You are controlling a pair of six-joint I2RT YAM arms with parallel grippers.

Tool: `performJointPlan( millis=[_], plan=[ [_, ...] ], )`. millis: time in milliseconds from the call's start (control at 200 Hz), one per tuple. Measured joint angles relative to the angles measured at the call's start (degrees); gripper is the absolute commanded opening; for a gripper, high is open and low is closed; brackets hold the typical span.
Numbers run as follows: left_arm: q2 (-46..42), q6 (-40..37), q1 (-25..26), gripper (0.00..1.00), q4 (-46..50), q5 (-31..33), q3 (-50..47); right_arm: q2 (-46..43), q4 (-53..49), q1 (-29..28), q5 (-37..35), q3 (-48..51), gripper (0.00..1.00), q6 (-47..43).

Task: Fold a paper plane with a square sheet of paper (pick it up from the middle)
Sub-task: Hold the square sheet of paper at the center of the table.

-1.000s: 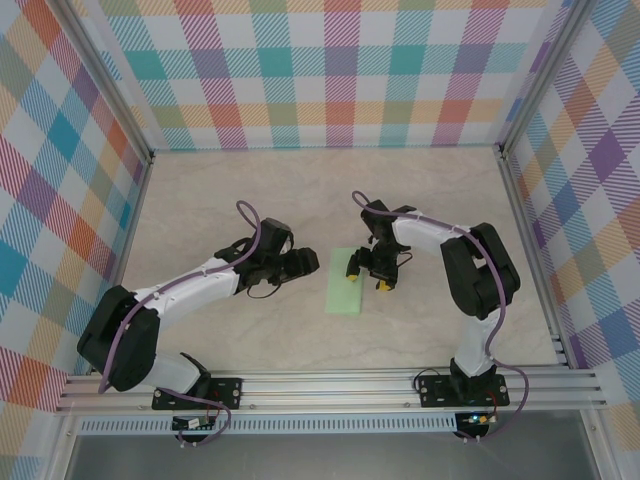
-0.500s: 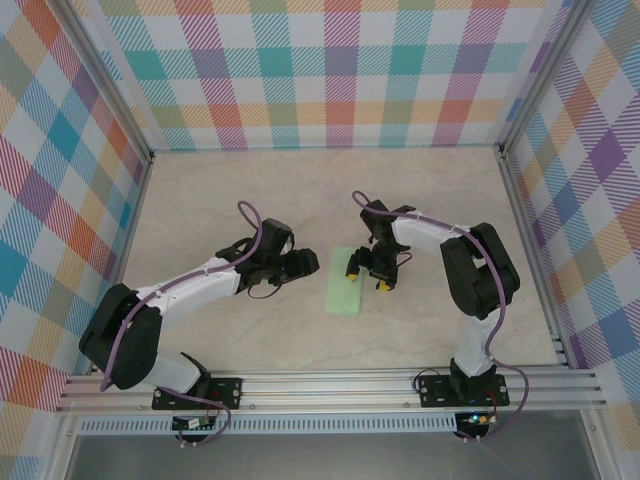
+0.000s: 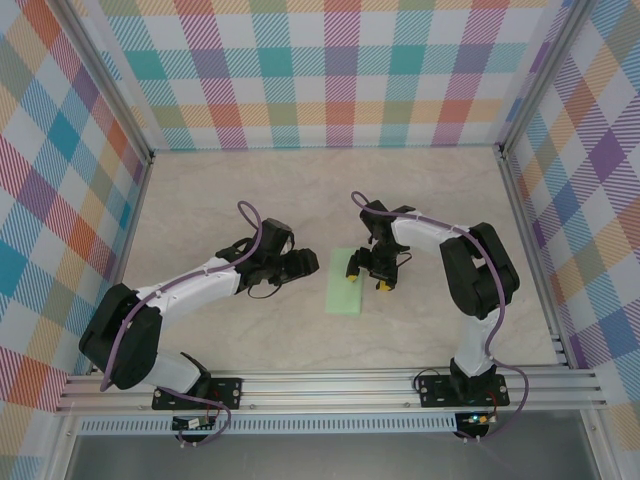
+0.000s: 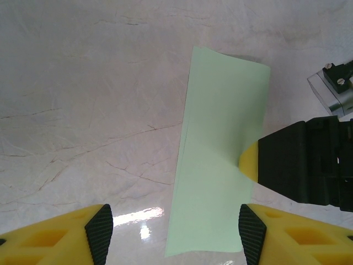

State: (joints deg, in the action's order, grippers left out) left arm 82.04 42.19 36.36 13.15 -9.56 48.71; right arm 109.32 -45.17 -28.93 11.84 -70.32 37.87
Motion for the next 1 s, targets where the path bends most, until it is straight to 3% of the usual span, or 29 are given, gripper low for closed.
performJointPlan(
  millis=[450, 555, 785, 1005],
  plan=[
    [1.3, 0.4, 0.0, 0.59, 0.0, 0.9, 0.8, 0.4, -0.4, -0.1, -0.3, -0.4, 0.76, 0.0],
    [1.0, 2.0, 0.0, 0.53, 2.0, 5.8, 1.1, 0.4, -0.5, -0.1, -0.5, -0.4, 0.75, 0.3],
    [-4.9, 7.8, 0.1, 0.53, 11.2, 20.6, 0.7, 0.5, -0.6, -0.1, -0.5, -0.6, 0.75, 0.3],
    [-9.1, 9.4, 0.1, 0.54, 12.2, 25.2, -2.1, 1.0, -1.3, -0.2, -0.8, -1.2, 0.75, 0.2]
  ],
)
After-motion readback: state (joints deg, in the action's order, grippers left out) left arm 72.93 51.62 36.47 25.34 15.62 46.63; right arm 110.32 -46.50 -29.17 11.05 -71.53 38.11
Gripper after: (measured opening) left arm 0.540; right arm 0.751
